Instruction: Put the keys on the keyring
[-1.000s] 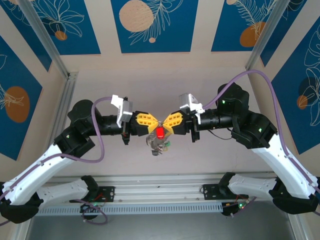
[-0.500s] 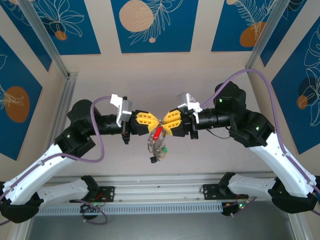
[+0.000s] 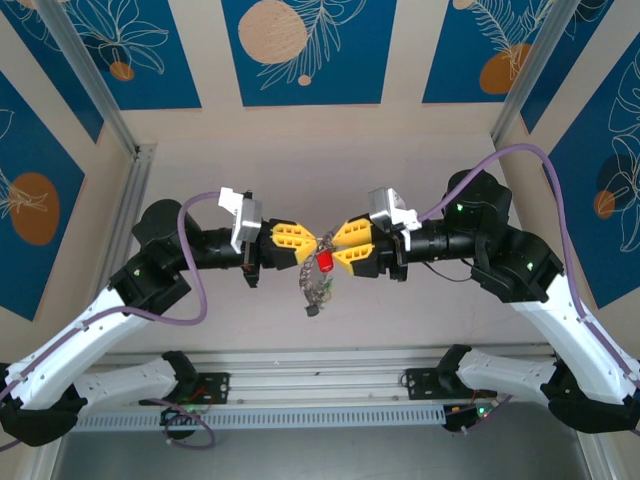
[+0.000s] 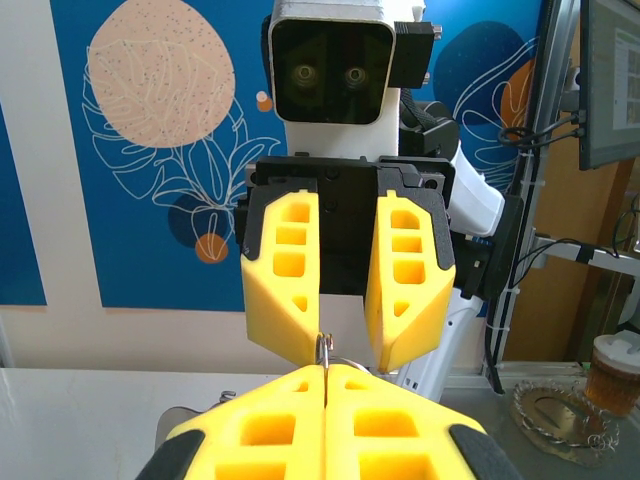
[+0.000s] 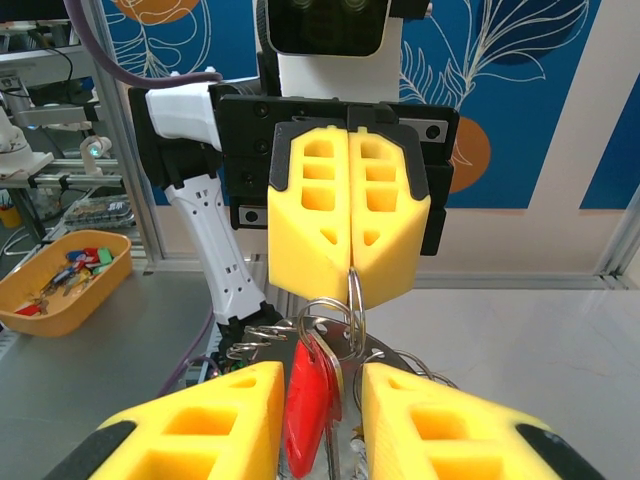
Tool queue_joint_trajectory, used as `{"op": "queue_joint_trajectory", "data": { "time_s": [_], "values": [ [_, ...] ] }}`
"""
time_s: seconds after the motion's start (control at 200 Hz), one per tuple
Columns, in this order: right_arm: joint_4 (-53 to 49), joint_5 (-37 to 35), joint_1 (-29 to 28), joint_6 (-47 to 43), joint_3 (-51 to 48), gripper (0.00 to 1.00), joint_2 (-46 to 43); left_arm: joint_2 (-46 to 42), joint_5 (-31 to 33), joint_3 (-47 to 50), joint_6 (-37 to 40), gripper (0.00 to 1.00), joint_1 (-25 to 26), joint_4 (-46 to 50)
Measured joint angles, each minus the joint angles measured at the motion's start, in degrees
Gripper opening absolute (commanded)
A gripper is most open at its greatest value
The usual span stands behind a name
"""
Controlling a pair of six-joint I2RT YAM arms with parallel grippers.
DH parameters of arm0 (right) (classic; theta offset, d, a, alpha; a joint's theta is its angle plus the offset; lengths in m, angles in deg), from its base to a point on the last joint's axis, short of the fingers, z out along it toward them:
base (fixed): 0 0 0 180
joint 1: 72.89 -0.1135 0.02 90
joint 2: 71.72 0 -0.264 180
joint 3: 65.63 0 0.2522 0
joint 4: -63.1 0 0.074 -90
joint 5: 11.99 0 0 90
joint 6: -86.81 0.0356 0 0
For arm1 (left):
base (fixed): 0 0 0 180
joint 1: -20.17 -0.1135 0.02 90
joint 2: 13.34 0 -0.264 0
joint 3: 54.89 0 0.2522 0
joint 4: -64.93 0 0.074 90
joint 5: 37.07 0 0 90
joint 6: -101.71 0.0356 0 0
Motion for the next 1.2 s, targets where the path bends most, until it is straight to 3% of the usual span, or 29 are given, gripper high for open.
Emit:
{"op": "queue_joint_trajectory", "data": {
  "time_s": [0.285, 0.565, 0.735, 0.785, 0.85, 0.92, 1.2],
  "values": [
    [1.7, 0.9, 0.0, 0.9, 0.4, 0.28, 1.6, 0.0, -0.8, 0.0, 0.0, 0.0, 0.0, 0.0],
    [2.6, 2.2, 0.0, 1.9, 1.3, 0.0, 3.0, 0.0, -0.9, 0.0, 0.0, 0.0, 0.0, 0.1],
    [2.3, 2.3, 0.1, 1.9, 1.4, 0.0, 3.0, 0.1, -0.9, -0.3, 0.5, 0.0, 0.0, 1.1],
    [1.5, 1.9, 0.0, 1.5, 1.5, 0.0, 3.0, 0.7, -0.9, -1.9, 1.6, 0.01, 0.0, 3.9],
    [0.3, 1.0, 0.1, 0.3, 2.3, 0.0, 3.2, 1.7, 0.0, -4.8, 3.7, 0.19, 0.0, 8.4],
    [-1.7, -0.5, 0.1, -1.4, 3.7, 0.0, 3.8, 3.3, 1.4, -9.7, 6.3, 0.3, 0.0, 14.7],
    [-9.3, -7.0, 0.0, -8.4, 7.4, 0.0, 8.2, 11.4, 6.9, -32.2, 16.5, 0.35, 0.0, 37.4]
  ]
}}
